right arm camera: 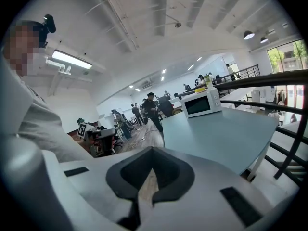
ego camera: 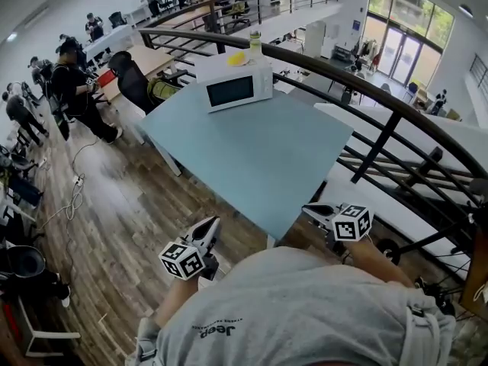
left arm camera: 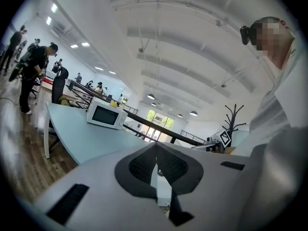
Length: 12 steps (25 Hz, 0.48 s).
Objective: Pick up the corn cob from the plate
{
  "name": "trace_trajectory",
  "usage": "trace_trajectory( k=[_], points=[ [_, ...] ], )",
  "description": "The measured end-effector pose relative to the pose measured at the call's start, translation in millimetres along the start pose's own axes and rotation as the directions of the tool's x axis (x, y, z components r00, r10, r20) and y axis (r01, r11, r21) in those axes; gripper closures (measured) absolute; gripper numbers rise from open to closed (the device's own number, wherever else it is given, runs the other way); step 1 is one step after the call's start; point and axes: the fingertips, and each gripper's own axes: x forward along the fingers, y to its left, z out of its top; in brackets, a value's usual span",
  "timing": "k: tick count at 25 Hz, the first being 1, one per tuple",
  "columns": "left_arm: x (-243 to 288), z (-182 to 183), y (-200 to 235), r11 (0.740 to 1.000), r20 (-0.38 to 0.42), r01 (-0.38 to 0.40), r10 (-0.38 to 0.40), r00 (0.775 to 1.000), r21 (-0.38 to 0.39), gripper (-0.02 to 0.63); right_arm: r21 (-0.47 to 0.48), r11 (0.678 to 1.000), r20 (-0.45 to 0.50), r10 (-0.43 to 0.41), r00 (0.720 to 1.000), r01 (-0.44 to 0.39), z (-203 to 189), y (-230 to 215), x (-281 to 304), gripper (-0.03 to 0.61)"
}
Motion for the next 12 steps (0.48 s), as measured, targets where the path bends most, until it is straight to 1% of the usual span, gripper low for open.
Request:
trace_trajectory(
  k=[6,9,12],
  points=[
    [26,4,28,0.999,-0.013,0.036,-0.037,0.999,-0.019,0.595,0.017,0.999,-0.018,-0.039,0.999,0.039,4,-21,16,0.569],
    [40,3,35,0.999,-0.019,0.032,-0.033,0.999,-0.035,0.595,0.021,0.999,-0.025,-0.036,0.999,0.036,9,-34,21,0.569],
    [61,3,34,0.999,-0.038,0.011,-0.013,0.999,-0.041,0.595,0.029,0.999,-0.018,-0.016,1.0,0.016,19,-56,18,0.569]
  ],
)
